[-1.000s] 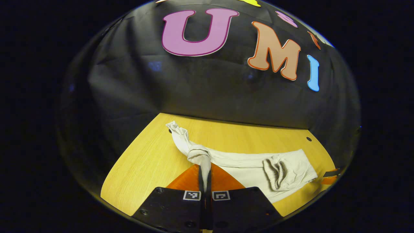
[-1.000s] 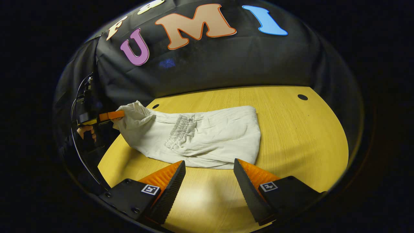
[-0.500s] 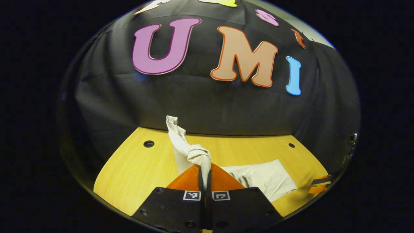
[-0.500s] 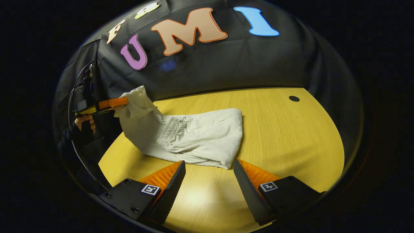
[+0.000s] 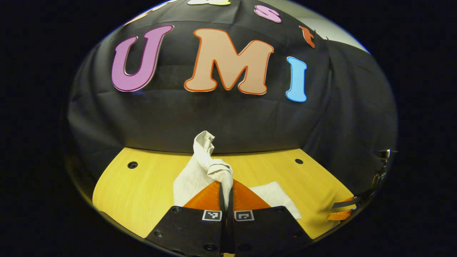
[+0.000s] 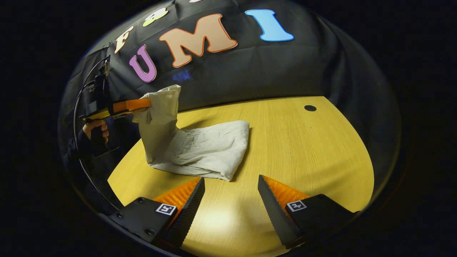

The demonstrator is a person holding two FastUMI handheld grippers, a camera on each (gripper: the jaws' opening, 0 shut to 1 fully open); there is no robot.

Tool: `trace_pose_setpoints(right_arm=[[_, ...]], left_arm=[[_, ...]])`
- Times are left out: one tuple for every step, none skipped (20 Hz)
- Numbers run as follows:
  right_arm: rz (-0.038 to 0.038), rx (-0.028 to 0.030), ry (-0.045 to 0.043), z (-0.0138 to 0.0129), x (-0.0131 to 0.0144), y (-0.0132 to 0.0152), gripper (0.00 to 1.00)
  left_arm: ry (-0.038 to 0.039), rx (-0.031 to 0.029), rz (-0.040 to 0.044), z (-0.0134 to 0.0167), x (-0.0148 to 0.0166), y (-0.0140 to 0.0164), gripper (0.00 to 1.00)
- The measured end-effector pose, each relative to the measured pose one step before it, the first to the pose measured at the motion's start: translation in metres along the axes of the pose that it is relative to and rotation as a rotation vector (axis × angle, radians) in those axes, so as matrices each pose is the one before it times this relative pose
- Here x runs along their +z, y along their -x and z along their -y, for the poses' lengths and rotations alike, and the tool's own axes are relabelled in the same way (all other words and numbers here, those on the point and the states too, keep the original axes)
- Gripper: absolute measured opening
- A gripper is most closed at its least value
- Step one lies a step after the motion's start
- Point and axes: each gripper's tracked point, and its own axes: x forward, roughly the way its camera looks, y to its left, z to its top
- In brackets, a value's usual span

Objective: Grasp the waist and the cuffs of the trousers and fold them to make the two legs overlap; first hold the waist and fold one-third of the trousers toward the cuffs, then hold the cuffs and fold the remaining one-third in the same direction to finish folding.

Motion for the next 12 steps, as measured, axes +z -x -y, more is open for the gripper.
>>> trace_pose_setpoints(right_arm=[[0.00136, -0.00538, -0.00158, 0.00499, -0.00039, 0.00332, 0.97], [0.00063, -0.00324, -0.00149, 0.00502, -0.00084, 0.00364, 0.97], [0.00027, -0.0036, -0.00188, 0.00412, -0.00067, 0.0033, 0.97], [-0.00013, -0.00387, -0.00181, 0.00428, -0.00244, 0.0032, 0.96], [-0.00032, -0.00386, -0.00185, 0.00471, -0.00057, 0.00279, 0.97], [-0.00067, -0.00517, -0.00297, 0.00383, -0.00232, 0.00231, 0.97], [-0.00152, -0.0037, -0.00396, 0.00351, -0.00149, 0.00223, 0.97], [-0.00096, -0.00392, -0.00404, 0.00449, -0.00094, 0.00249, 0.97], [-0.00071, -0.00195, -0.00285, 0.00353, -0.00094, 0.00133, 0.97], [-0.00089, -0.00183, -0.00129, 0.00331, -0.00168, 0.00179, 0.97], [-0.00058, -0.00302, -0.00015, 0.00288, -0.00119, 0.00133, 0.97], [0.00054, -0.00071, -0.00143, 0.00207, -0.00086, 0.00182, 0.97]], left_arm=[[-0.00092, -0.01294, -0.00443, 0.01152, -0.00193, -0.00519, 0.0], [-0.0035, -0.01323, -0.00455, 0.01027, -0.00166, -0.00347, 0.0], [-0.00362, -0.00914, -0.00665, 0.00933, -0.00361, -0.00534, 0.0], [-0.00548, -0.01159, -0.00633, 0.01092, -0.00353, -0.00469, 0.0], [-0.01127, -0.01027, -0.00435, 0.00986, -0.0037, -0.00661, 0.0], [-0.01547, -0.01017, -0.00236, 0.01094, -0.00394, -0.0061, 0.0], [-0.01353, -0.01158, -0.00643, 0.01008, -0.00605, -0.00604, 0.0], [-0.00928, -0.01564, -0.01184, 0.01062, -0.00726, -0.00711, 0.0], [-0.00104, -0.01393, -0.01587, 0.0094, -0.00918, -0.0061, 0.0], [0.00488, -0.01288, -0.01905, 0.0086, -0.01005, -0.00653, 0.0], [0.00845, -0.00584, -0.02323, 0.00736, -0.01192, -0.00594, 0.0], [0.00584, -0.0061, -0.02314, 0.00683, -0.01286, -0.00439, 0.0]])
